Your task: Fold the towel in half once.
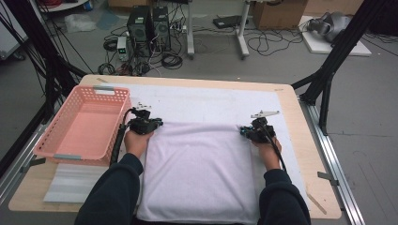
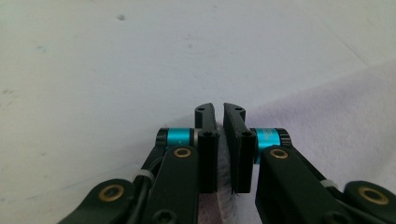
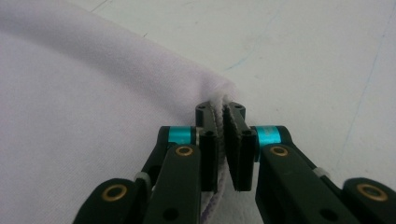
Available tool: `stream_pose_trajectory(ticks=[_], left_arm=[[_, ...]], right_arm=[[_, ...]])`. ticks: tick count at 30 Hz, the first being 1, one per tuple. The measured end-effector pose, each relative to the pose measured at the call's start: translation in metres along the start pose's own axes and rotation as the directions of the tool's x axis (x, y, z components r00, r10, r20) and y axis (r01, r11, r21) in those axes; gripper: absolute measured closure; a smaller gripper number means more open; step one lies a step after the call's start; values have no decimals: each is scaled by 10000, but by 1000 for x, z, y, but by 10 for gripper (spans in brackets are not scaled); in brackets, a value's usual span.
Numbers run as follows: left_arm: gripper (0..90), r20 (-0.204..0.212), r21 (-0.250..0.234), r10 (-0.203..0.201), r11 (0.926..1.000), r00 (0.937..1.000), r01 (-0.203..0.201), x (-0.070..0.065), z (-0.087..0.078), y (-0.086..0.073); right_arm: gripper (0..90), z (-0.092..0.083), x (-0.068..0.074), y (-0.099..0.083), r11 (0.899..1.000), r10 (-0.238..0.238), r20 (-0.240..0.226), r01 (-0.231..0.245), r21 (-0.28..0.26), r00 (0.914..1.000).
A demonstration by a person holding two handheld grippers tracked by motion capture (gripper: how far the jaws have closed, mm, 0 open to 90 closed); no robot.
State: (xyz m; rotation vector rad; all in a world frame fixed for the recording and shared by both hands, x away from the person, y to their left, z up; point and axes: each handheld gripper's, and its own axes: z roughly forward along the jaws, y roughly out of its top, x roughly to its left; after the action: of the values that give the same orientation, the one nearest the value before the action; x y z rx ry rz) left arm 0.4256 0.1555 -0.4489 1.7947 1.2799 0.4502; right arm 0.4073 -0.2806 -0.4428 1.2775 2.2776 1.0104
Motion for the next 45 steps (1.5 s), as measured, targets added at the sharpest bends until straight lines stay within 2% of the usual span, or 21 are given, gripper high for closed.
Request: stream_pose_trajectory(ticks=[3,6,7,8,11,16,20,22,24,25,27,28,29,31,34,37,38,39,40,42,45], left_arm=[[848,-44,-1102,-419,9931,9991,411,4,-6,7],[849,47,-1802,-760,9807,9971,756,9,-5,9],[849,85,-1618,-862,9830,9962,865,11,-4,11],[849,42,-1556,-784,9847,9969,781,13,-2,15],[848,196,-1903,-824,9781,9964,847,18,1,28],[848,169,-2086,-471,9767,9987,496,19,6,55],[848,119,-2228,-288,9744,9995,307,19,11,67],[847,122,-2446,-310,9690,9994,331,20,11,68],[833,238,-2283,-210,9732,9995,259,20,13,66],[783,303,-2157,-293,9758,9991,352,19,14,64],[569,397,-1889,-457,9806,9982,524,19,15,63],[515,458,-1695,-408,9844,9981,480,18,14,61],[489,449,-1760,-332,9836,9984,406,17,13,59],[461,535,-1779,-380,9829,9978,469,15,9,54],[412,646,-1444,-243,9889,9976,334,12,5,47],[373,813,-1754,-94,9842,9966,236,9,-5,39],[370,897,-1683,-109,9854,9959,259,8,-7,38],[347,969,-1389,-84,9901,9953,219,6,-9,37],[321,957,-1459,28,9892,9954,112,4,-12,35],[342,1026,-1806,262,9835,9944,-73,0,-20,30],[330,1247,-1826,382,9831,9915,-149,-6,-28,23]], right_arm=[[861,-4,-7,1,9992,-139,364,153,-377,9992],[861,-5,-13,4,9955,215,427,-175,-928,9989],[861,-4,-14,9,9945,66,554,-7,-1051,9984],[861,-3,-15,12,9932,-103,687,182,-1153,9976],[860,-1,-15,26,9895,-262,1175,425,-1379,9927],[861,4,-21,40,9842,-303,1674,587,-1670,9854],[860,8,-25,52,9815,-41,2150,452,-1863,9766],[860,11,-25,56,9814,34,2246,399,-1878,9744],[848,15,-25,58,9828,292,2148,111,-1841,9762],[809,17,-25,57,9841,389,2101,-10,-1778,9769],[614,20,-25,56,9817,847,2043,-465,-1849,9752],[581,19,-25,55,9805,996,2015,-616,-1865,9744],[566,18,-25,54,9783,1101,1894,-728,-1938,9757],[534,15,-23,52,9795,975,1795,-624,-1918,9789],[525,7,-20,51,9794,855,1749,-505,-1953,9809],[513,-2,-17,47,9768,817,1558,-480,-2089,9844],[510,-4,-16,45,9777,744,1492,-427,-2054,9860],[506,-6,-15,44,9784,705,1419,-407,-2029,9874],[504,-9,-14,42,9790,637,1323,-362,-2007,9892],[502,-15,-10,38,9796,562,1188,-317,-1986,9913],[501,-25,-5,32,9800,369,915,-181,-1980,9951]])
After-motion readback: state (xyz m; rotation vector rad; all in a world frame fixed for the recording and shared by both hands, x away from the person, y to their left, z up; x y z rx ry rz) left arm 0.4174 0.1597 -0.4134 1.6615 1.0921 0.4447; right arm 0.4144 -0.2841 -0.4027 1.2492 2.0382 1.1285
